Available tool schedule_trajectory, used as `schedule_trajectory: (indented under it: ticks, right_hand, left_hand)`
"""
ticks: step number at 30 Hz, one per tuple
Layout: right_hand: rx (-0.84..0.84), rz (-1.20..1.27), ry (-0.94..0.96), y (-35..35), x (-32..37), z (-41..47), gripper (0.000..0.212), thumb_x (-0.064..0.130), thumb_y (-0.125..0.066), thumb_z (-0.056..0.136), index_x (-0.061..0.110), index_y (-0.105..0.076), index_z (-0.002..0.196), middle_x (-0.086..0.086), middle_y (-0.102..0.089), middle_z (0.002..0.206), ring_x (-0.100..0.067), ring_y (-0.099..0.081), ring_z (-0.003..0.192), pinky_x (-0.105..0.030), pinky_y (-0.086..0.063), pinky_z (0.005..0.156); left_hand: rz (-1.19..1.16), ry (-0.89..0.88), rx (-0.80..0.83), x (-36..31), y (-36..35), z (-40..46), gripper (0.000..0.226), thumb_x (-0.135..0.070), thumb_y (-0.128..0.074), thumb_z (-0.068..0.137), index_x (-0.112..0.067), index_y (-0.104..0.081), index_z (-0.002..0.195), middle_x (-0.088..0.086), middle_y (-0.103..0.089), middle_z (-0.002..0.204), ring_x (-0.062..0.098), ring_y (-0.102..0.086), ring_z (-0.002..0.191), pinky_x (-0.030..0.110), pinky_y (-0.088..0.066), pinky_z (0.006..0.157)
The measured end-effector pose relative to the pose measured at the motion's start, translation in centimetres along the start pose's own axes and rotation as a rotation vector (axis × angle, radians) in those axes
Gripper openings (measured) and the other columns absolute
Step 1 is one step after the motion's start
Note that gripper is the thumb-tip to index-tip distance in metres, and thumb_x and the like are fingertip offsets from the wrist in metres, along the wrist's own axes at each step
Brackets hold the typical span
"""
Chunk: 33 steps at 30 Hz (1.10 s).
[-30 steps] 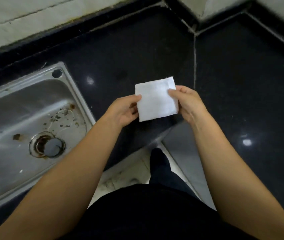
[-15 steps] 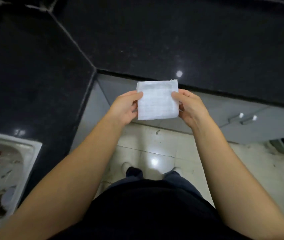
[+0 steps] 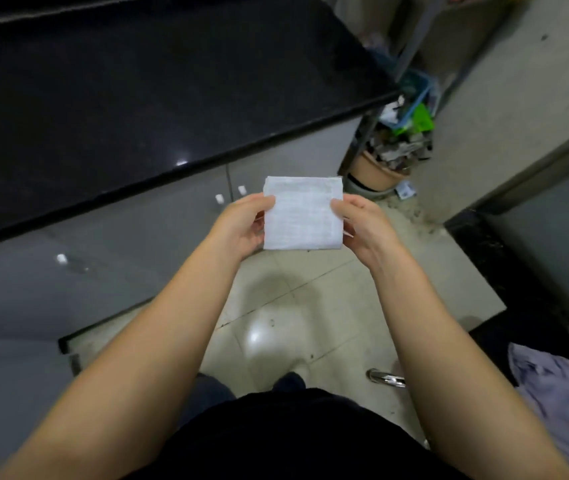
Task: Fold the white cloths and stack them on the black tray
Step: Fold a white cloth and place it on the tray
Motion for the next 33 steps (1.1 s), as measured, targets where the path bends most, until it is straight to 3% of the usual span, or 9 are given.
schedule_trajectory:
  ticks: [8,12,15,17,19,21,23,29,33]
  right_hand:
    - [-0.158,0.097,0.053,12.2,6.9,7.5,0.009,0.012,-0.055,0.093,0.015,-0.061,0.099,0.002,-0.065,0.088,-0.013,-0.061,0.075,-0.023,-0.048,0.059]
    - [-0.195,0.1,0.113,16.0,12.5,13.4,0.009,0.012,-0.055,0.094,0.016,-0.061,0.089,0.002,-0.065,0.083,-0.012,-0.061,0.07,-0.022,-0.05,0.054]
    - [-0.223,0.102,0.187,18.5,18.5,18.8,0.007,0.013,-0.056,0.093,0.015,-0.062,0.091,0.0,-0.066,0.084,-0.015,-0.062,0.071,-0.021,-0.05,0.051]
    - [-0.239,0.087,0.239,19.9,23.1,22.1,0.006,0.015,-0.057,0.093,0.016,-0.063,0.092,-0.002,-0.068,0.089,-0.017,-0.064,0.076,-0.027,-0.051,0.061]
    - [-0.22,0.071,0.304,21.0,28.3,25.2,0.008,0.015,-0.057,0.093,0.019,-0.063,0.089,-0.003,-0.068,0.093,-0.018,-0.064,0.078,-0.032,-0.049,0.068]
    - [-0.189,0.066,0.366,21.9,33.3,28.0,0.01,0.013,-0.057,0.093,0.018,-0.063,0.086,-0.002,-0.068,0.088,-0.013,-0.065,0.07,-0.026,-0.049,0.061]
    - [-0.165,0.056,0.431,22.6,38.1,30.7,0.011,0.012,-0.058,0.091,0.017,-0.063,0.083,0.0,-0.068,0.082,-0.008,-0.065,0.062,-0.023,-0.05,0.056]
    - [-0.048,-0.093,0.56,24.4,51.2,38.6,0.013,0.012,-0.057,0.092,0.018,-0.062,0.082,0.002,-0.066,0.076,-0.007,-0.063,0.062,-0.021,-0.05,0.054]
    - [0.0,-0.195,0.625,25.1,58.7,45.8,0.015,0.013,-0.059,0.091,0.018,-0.058,0.077,0.0,-0.063,0.076,-0.01,-0.062,0.061,-0.022,-0.047,0.055]
  left_hand:
    - [0.146,-0.053,0.11,-2.1,-16.1,8.0,0.009,-0.008,-0.053,0.092,-0.015,-0.059,0.089,0.002,-0.062,0.087,0.015,-0.058,0.076,0.028,-0.051,0.068]
    - [0.179,-0.114,0.154,-5.9,-23.2,13.3,0.01,-0.01,-0.054,0.092,-0.016,-0.06,0.087,0.003,-0.062,0.086,0.016,-0.059,0.078,0.03,-0.052,0.068]
    - [0.201,-0.2,0.186,-10.7,-29.1,17.5,0.011,-0.01,-0.053,0.092,-0.015,-0.061,0.087,0.004,-0.062,0.088,0.017,-0.06,0.078,0.031,-0.053,0.066]
    - [0.212,-0.249,0.197,-14.6,-33.1,19.8,0.01,-0.01,-0.054,0.092,-0.015,-0.061,0.086,0.004,-0.063,0.089,0.019,-0.06,0.081,0.034,-0.053,0.073]
    - [0.225,-0.325,0.227,-19.0,-36.8,21.8,0.011,-0.011,-0.054,0.092,-0.015,-0.062,0.086,0.003,-0.063,0.086,0.018,-0.06,0.078,0.03,-0.054,0.067]
    - [0.237,-0.393,0.245,-23.2,-40.0,23.4,0.013,-0.012,-0.053,0.093,-0.014,-0.061,0.083,0.001,-0.063,0.081,0.016,-0.059,0.071,0.027,-0.053,0.058]
    - [0.227,-0.442,0.264,-27.1,-42.7,24.8,0.015,-0.012,-0.053,0.093,-0.014,-0.059,0.08,0.001,-0.062,0.08,0.016,-0.059,0.071,0.031,-0.055,0.064]
    - [0.226,-0.648,0.254,-37.6,-49.5,28.9,0.016,-0.01,-0.054,0.091,-0.014,-0.059,0.077,-0.004,-0.06,0.061,0.008,-0.055,0.052,0.019,-0.046,0.047]
    - [0.261,-0.711,0.183,-43.0,-54.2,32.6,0.015,-0.011,-0.052,0.094,-0.012,-0.056,0.079,0.0,-0.06,0.07,0.012,-0.058,0.059,0.021,-0.051,0.049]
Point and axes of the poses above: each hand's wrist, its own z-axis towards the middle knuckle, its own y-axis out of the back of the hand, x = y × z, the point moved 1 cm from there along z, towards the middle knuckle
